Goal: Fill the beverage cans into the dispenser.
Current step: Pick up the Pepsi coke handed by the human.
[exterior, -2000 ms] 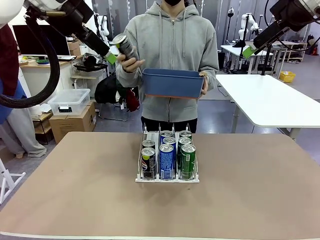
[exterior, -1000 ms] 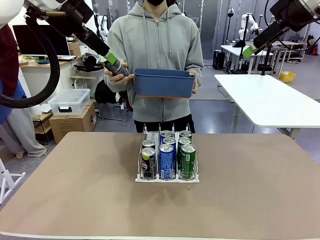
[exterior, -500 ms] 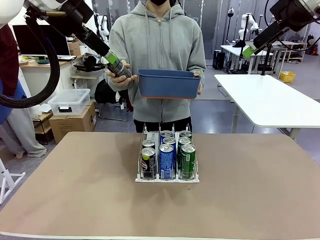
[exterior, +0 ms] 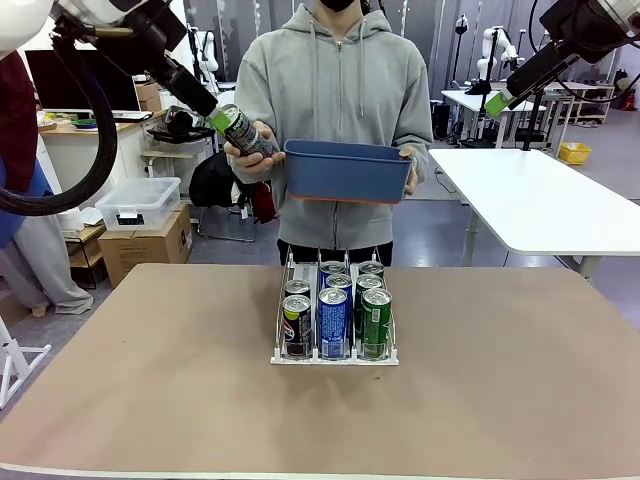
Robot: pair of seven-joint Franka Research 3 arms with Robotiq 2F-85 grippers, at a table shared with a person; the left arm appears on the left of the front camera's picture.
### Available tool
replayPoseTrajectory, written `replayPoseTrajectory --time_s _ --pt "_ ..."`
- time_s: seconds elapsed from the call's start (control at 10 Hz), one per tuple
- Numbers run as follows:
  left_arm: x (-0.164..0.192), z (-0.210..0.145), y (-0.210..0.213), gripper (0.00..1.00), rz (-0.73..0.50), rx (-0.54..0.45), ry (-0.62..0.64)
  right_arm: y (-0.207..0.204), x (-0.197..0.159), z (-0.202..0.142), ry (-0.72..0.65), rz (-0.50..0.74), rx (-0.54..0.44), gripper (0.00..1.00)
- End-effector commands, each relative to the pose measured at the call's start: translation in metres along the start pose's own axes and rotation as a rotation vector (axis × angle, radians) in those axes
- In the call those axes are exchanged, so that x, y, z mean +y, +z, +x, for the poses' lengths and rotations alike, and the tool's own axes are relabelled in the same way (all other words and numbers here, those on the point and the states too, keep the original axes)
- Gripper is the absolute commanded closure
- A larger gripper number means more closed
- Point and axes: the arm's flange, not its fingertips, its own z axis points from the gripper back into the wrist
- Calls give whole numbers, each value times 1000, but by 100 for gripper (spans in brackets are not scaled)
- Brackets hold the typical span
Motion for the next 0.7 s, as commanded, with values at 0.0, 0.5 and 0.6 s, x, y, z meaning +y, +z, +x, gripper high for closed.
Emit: replayPoseTrajectory --time_s 0.0,0.5,0.6 --pt "3 0 -14 0 103 38 2 0 0 -1 -2 10 -5 0" --pt "23 -9 -38 0 88 -9 -43 0 0 -1 -2 10 -5 0" --pt "27 -11 -43 0 84 -22 -24 0 0 -1 -2 10 -5 0"
